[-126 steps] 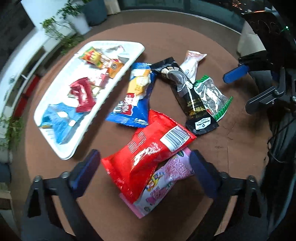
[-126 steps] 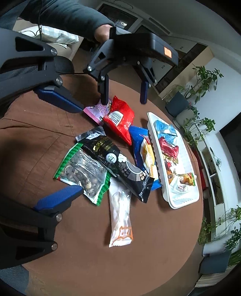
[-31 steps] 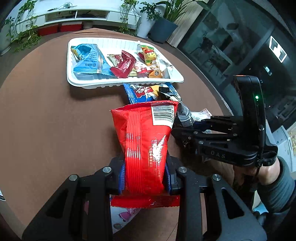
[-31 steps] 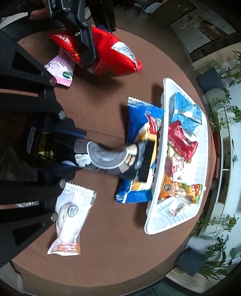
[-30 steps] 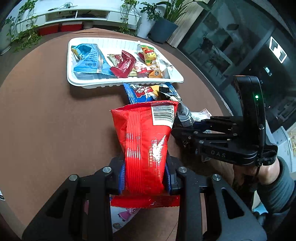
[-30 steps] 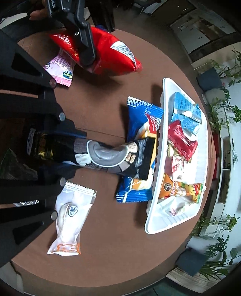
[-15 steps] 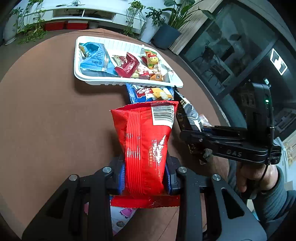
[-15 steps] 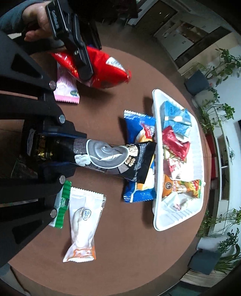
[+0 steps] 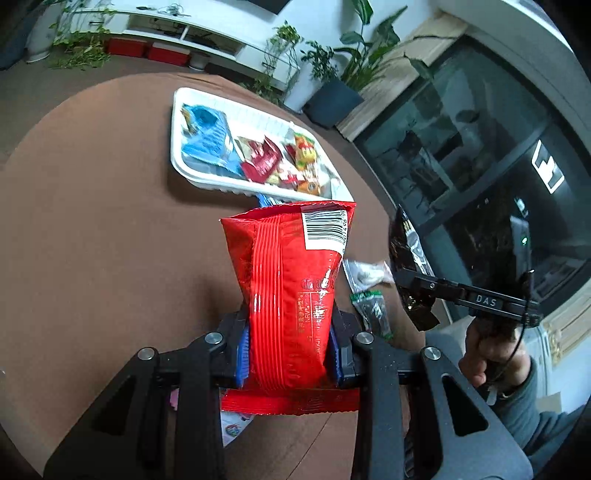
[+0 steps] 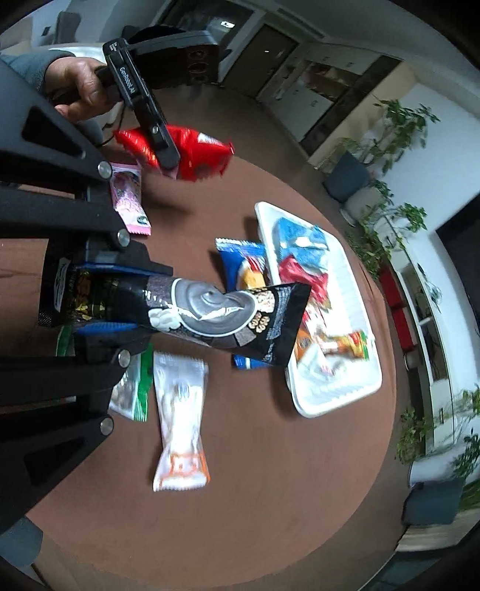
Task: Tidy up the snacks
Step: 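Carry the red chip bag and black-silver bag over the white tray, then open both tools to drop the two bags into the tray, then withdraw both tools back toward the remaining snacks, then grasp the pink candy packet with the left tool while the right tool grips the green-edged nut bag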
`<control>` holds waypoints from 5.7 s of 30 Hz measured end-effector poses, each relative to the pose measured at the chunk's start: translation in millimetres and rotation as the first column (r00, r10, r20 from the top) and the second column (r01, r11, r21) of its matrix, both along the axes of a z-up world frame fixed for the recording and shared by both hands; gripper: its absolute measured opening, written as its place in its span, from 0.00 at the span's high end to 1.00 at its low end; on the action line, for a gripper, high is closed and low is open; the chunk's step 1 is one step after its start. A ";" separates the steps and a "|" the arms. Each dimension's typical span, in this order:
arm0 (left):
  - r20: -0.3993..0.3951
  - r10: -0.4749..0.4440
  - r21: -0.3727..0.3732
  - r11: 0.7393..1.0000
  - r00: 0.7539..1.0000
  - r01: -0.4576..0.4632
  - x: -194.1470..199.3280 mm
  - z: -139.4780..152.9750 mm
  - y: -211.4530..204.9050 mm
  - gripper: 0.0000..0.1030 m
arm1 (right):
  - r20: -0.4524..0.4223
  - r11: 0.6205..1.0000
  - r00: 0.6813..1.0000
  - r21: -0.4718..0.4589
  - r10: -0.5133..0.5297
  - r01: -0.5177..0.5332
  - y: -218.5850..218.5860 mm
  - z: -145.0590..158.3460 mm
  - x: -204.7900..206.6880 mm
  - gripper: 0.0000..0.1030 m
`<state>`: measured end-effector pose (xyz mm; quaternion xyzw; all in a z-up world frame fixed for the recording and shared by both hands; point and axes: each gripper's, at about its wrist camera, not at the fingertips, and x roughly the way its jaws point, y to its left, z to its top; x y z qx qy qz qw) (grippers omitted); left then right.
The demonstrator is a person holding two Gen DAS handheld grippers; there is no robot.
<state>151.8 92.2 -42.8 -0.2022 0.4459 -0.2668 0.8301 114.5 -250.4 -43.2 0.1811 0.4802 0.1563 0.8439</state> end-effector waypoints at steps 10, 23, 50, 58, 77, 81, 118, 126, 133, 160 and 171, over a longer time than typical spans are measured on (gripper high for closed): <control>0.054 0.111 0.005 0.994 0.992 -0.112 25.4 40.1 53.2 0.71 | 0.066 0.987 0.985 0.018 -0.158 0.157 -83.2 32.8 19.3 0.79; 0.101 0.072 0.147 0.985 0.992 -0.087 134.9 104.1 24.3 0.71 | 0.187 0.996 0.982 -0.080 -0.012 0.027 -37.0 94.1 124.2 0.79; -0.011 0.015 0.381 0.925 1.000 -0.009 207.1 6.2 -119.0 0.70 | -0.047 0.952 0.985 -0.250 0.169 -0.175 60.7 -23.1 232.3 0.78; -0.025 0.010 0.411 0.911 1.000 0.002 216.1 -21.2 -149.6 0.68 | -0.058 0.956 0.986 -0.241 0.157 -0.166 64.4 -29.6 236.0 0.78; -0.015 0.031 0.387 0.922 0.999 -0.023 220.2 -26.2 -129.9 0.47 | -0.043 0.966 0.991 -0.218 0.130 -0.137 47.7 -22.5 231.3 0.66; -0.005 0.044 0.379 0.924 0.999 -0.039 216.1 -20.2 -125.6 0.38 | -0.024 0.967 0.991 -0.221 0.128 -0.130 44.6 -15.8 225.2 0.62; 0.169 -0.232 0.506 0.855 0.958 0.118 -28.9 76.6 -98.0 0.00 | 0.211 0.981 0.969 0.116 0.129 -0.156 -32.5 30.4 0.0 0.18; 0.009 -0.325 0.554 0.789 0.946 0.266 -70.9 20.8 -85.6 0.00 | 0.172 0.980 0.968 0.046 0.184 -0.195 -22.0 3.7 -48.4 0.18; -0.050 -0.409 0.567 0.739 0.911 0.363 -84.0 -4.0 -104.5 0.02 | 0.156 0.972 0.959 -0.028 0.236 -0.235 -5.3 -8.8 -63.5 0.18; -0.129 -0.359 0.545 0.753 0.925 0.368 -65.6 -31.4 -114.2 0.63 | 0.117 0.968 0.961 -0.061 0.250 -0.244 8.4 -24.1 -75.9 0.18; -0.158 -0.286 0.569 0.755 0.945 0.324 -68.4 -32.0 -117.4 0.69 | 0.098 0.953 0.951 -0.105 0.294 -0.284 12.6 -22.8 -71.0 0.19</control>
